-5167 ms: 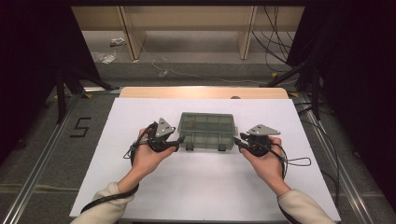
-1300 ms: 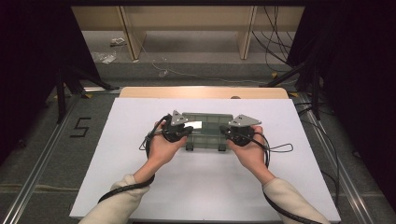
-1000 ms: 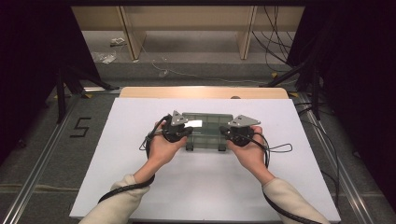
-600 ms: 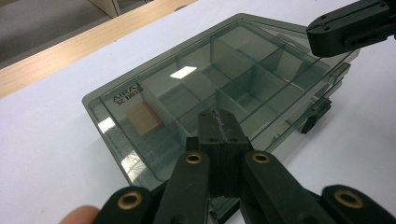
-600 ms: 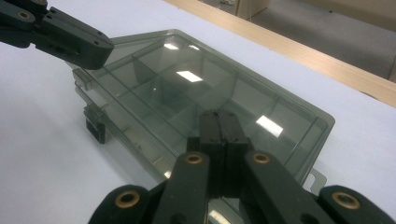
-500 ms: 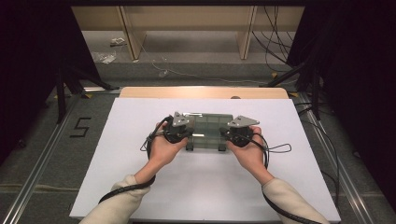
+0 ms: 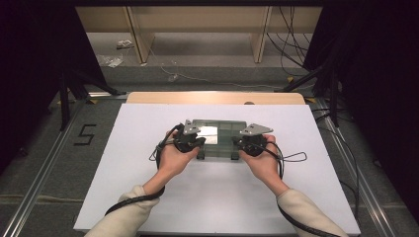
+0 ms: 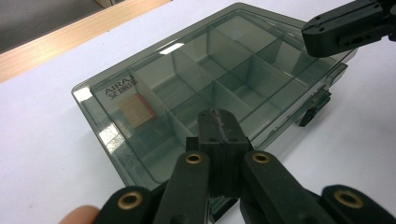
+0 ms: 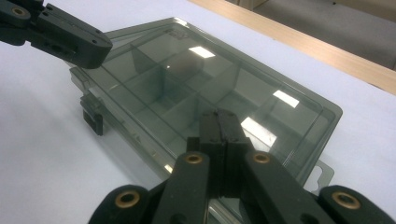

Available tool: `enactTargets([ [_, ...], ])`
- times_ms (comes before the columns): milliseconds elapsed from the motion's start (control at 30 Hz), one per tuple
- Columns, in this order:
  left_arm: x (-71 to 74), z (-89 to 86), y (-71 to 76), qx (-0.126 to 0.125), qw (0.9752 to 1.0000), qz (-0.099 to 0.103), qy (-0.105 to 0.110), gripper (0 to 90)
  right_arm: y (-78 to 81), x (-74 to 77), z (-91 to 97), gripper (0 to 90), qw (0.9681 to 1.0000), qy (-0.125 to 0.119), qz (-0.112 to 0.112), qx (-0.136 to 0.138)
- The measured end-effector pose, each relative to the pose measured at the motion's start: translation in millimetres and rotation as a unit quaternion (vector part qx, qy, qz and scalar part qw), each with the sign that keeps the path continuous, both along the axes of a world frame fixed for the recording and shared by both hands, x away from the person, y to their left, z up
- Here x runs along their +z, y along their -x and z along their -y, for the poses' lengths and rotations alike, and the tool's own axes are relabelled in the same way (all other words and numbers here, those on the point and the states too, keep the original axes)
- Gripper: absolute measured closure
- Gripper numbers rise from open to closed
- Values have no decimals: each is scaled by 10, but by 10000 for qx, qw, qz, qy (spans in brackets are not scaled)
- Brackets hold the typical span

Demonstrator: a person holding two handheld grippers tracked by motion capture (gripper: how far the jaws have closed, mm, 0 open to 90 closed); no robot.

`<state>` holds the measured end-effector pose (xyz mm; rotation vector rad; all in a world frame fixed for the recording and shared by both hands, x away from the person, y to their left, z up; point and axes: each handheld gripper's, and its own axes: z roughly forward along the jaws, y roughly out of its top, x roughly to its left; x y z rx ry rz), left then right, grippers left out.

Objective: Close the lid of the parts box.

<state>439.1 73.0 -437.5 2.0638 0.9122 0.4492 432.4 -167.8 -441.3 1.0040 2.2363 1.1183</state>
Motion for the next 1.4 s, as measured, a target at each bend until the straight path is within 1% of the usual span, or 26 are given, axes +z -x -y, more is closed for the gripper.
enactTargets([
  [133,-14,-1,-6,14,10000,-41,4,897,-6,-37,-7,900,10000,39,-58,3],
  [267,-45,10,-6,29,9999,-127,44,897,-8,-56,-13,900,9999,50,-125,2],
  [667,-82,15,-17,31,9998,-219,18,897,-13,-97,-20,900,9997,61,-218,12],
  [833,-91,22,-26,5,9997,-250,49,897,-18,-105,-22,900,9998,59,-212,12],
  [967,-90,20,-28,11,9997,-247,40,897,-18,-109,-24,900,9998,73,-200,21],
  [1400,-106,53,-37,34,9997,-226,122,898,-30,-131,-21,900,9999,54,-132,43],
])
